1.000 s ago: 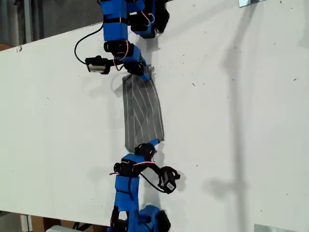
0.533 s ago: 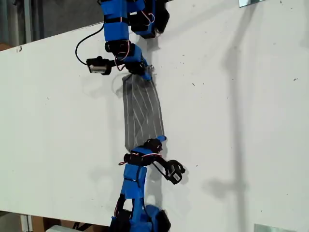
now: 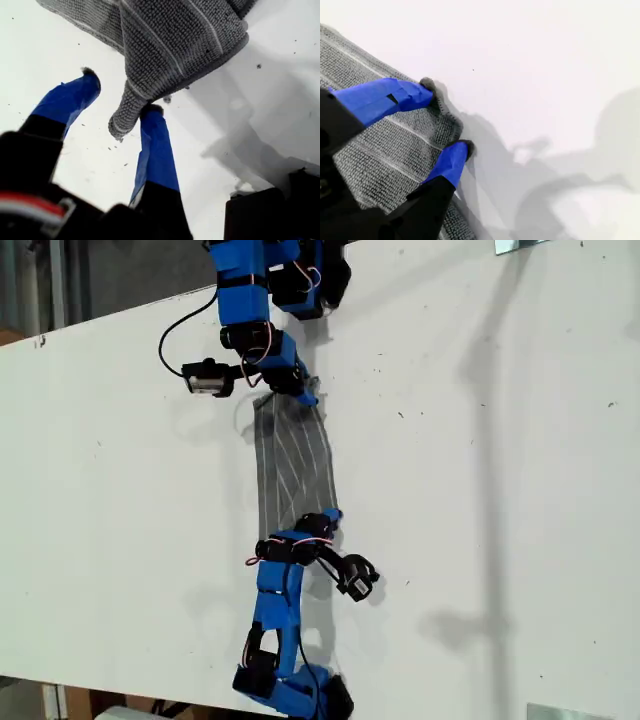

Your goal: Grasp corners of a square towel and fold twice.

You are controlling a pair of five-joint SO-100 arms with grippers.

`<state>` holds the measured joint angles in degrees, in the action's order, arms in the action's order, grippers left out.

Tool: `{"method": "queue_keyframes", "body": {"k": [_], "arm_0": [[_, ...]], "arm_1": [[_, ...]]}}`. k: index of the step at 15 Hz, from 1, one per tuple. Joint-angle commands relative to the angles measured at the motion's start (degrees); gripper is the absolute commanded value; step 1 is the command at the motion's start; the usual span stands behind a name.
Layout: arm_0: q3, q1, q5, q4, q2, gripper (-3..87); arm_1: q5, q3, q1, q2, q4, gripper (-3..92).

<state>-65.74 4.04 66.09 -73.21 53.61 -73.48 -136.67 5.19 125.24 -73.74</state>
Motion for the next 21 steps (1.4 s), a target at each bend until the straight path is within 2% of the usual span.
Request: {"method": "queue_keyframes", "body": {"k": [1, 2, 3, 7, 10, 14, 17, 21], "arm_0": [[3.0, 1.7, -0.4, -1.2, 0.9, 12.1], [3.0, 1.8, 0.1, -1.7, 0.8, 1.6], [2.9, 1.8, 0.4, -1.8, 0.8, -0.1], [3.9, 0.9, 0.7, -2.7, 1.0, -0.1], [7.6, 0.4, 0.4, -6.3, 1.1, -0.1], [10.9, 2.6, -2.4, -12.2, 4.5, -0.1], [11.1, 5.0, -4.6, -14.4, 6.9, -0.1], [10.8, 5.0, -4.7, -14.2, 6.8, -0.1]], "arm_1": [[-0.4, 1.4, -0.6, 1.8, 0.5, 21.2], [-0.4, 1.5, -0.8, 1.8, 0.5, 21.1], [-0.5, 1.5, -1.0, 1.8, 0.5, 21.1], [-1.2, 3.0, -2.4, 1.8, -0.3, 21.4], [-1.3, 7.9, -3.4, 0.4, -2.8, 21.5], [-1.2, 7.6, -3.4, -1.6, -1.6, 21.4], [-0.9, 7.5, -2.8, -2.5, -1.2, 17.4], [-3.1, 2.6, -5.1, -7.5, 5.5, 19.4]]}}
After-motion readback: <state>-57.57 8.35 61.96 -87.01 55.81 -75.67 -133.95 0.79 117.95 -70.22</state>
